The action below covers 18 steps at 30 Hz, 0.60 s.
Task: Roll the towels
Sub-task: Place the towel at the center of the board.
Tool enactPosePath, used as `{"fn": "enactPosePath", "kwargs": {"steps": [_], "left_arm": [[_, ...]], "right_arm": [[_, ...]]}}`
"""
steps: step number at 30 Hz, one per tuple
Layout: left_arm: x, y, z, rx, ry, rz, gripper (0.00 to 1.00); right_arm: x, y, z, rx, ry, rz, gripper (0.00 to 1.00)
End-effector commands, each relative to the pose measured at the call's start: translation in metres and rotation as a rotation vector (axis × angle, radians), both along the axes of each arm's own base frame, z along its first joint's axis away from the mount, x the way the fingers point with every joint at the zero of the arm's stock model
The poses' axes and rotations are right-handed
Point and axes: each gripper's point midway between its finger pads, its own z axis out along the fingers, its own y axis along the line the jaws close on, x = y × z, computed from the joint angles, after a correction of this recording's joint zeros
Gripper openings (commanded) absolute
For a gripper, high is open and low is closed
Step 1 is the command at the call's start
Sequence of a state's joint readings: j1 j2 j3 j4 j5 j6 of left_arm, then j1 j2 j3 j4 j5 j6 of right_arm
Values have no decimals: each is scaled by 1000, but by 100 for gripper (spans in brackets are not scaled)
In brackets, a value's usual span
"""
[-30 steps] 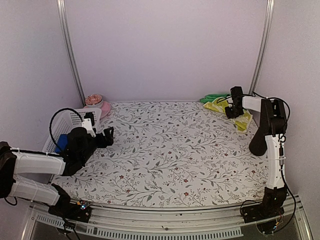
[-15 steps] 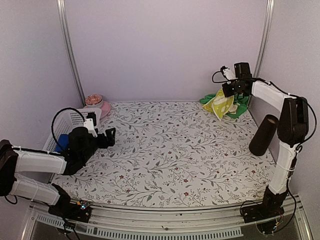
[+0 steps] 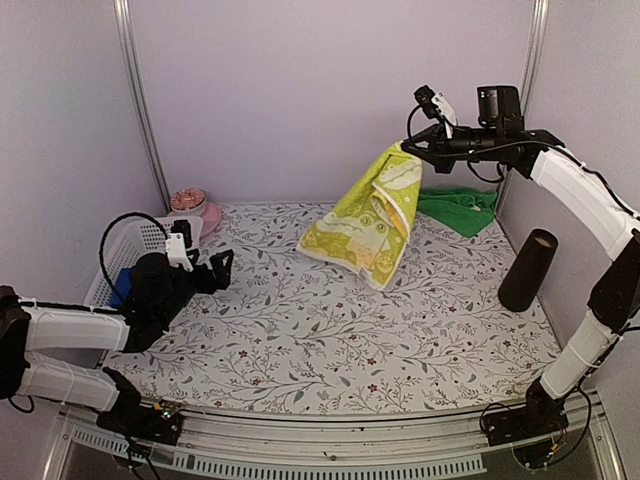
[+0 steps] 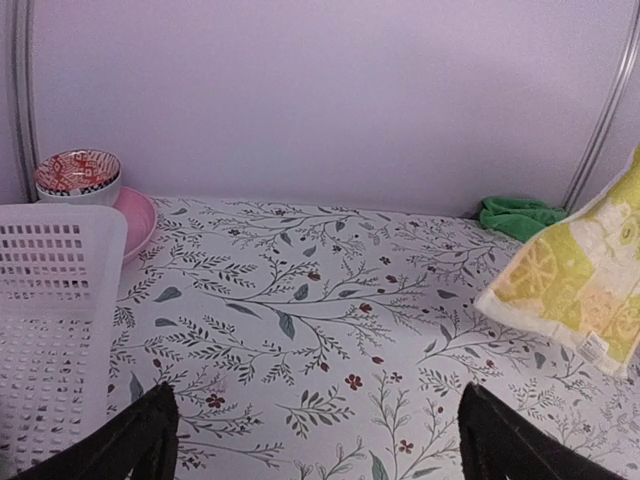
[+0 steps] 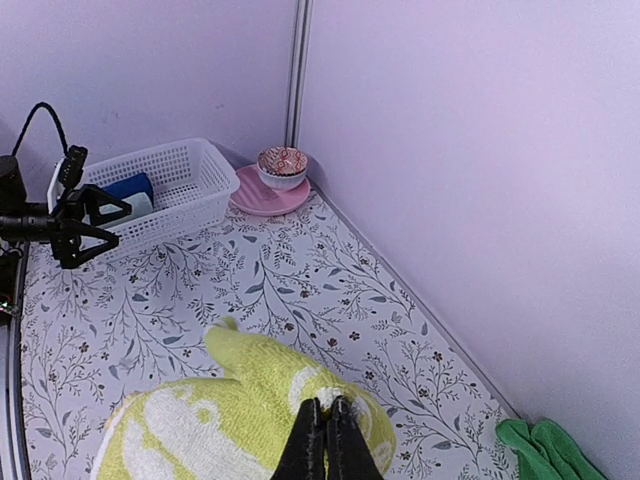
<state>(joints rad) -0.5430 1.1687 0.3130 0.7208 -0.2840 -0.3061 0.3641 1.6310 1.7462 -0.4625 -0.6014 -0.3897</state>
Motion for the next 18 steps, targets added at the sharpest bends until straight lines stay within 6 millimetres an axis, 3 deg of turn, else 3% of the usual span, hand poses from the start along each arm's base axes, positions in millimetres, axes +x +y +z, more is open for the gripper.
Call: {"fn": "enactPosePath", "kwargs": {"steps": [1, 3, 6, 9, 11, 14, 18], "left_arm": [[-5, -12, 8, -2, -40, -58, 97], [-4, -15, 6, 3, -33, -70, 97], [-3, -24, 3, 12, -20, -105, 97], [1, -35, -4, 40, 11, -136, 97], [3, -43, -10, 65, 33, -150, 97], [5, -57, -18, 107, 51, -177, 97], [-3, -91, -21, 215, 28, -243, 97]], "right_arm": [[8, 2, -37, -30, 108, 13, 2], [27, -5, -70, -75, 173, -55, 2], [57, -24, -138, -186, 293, -204, 2], [87, -60, -211, -362, 391, -410, 3], [103, -88, -246, -482, 403, -542, 4], [124, -119, -266, -617, 351, -700, 13], [132, -128, -249, -633, 284, -763, 48]]}}
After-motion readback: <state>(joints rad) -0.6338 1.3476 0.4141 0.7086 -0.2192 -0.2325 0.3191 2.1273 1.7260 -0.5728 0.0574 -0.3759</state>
